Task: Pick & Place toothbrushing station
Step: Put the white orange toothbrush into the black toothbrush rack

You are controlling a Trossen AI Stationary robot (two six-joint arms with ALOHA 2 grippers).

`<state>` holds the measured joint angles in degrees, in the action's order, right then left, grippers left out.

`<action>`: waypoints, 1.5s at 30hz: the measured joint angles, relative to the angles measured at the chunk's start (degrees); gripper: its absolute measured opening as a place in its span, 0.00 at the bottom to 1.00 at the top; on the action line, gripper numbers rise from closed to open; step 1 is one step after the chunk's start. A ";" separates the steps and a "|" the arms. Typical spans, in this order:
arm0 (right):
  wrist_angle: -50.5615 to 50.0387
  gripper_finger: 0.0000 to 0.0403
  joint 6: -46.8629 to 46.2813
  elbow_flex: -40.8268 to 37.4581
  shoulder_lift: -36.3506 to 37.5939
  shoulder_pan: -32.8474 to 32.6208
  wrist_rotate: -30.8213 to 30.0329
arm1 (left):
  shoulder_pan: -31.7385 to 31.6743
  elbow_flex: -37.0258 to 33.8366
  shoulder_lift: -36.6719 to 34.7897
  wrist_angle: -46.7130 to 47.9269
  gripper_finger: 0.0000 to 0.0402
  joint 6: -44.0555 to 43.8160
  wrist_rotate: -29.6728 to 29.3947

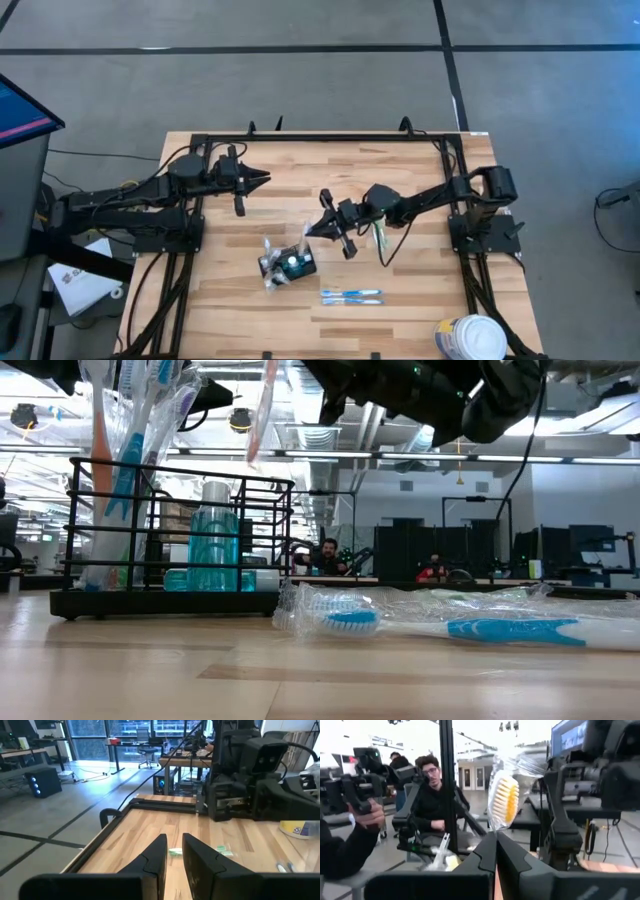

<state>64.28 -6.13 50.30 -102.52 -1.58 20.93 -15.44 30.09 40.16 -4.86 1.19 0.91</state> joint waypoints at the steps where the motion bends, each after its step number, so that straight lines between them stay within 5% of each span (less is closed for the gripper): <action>1: -0.66 0.00 0.40 0.01 0.06 0.01 0.03 | 0.00 0.00 0.00 0.00 0.13 0.00 0.00; 45: -7.96 0.00 8.15 -0.15 -0.72 0.04 -0.22 | 0.00 0.00 -0.02 -0.15 0.13 0.02 0.00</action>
<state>56.33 2.02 50.15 -103.24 -1.54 20.71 -15.44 30.09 40.14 -5.02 1.21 0.91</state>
